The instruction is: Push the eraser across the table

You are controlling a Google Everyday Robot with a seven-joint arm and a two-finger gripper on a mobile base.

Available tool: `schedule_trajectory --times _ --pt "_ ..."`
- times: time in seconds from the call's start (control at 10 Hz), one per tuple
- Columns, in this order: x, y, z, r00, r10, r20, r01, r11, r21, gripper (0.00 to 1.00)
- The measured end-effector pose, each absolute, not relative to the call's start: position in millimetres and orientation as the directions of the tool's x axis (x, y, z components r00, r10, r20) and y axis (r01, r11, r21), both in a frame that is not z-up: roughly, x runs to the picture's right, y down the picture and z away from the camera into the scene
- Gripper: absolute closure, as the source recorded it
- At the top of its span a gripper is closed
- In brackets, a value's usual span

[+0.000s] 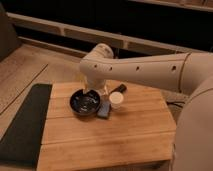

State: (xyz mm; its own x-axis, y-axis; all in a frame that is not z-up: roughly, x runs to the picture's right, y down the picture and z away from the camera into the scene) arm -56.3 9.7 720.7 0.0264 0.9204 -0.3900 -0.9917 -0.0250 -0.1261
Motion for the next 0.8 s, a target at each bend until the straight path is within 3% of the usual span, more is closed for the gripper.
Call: schedule_trajectory --times 0.4,0.8 --pt "-6 -9 733 -0.042 0.944 -0.328 -0.995 -0.069 -0.072 1.0" --pt "48 -25 751 -0.157 0.956 -0.247 -0.98 -0.182 -0.083 1.0"
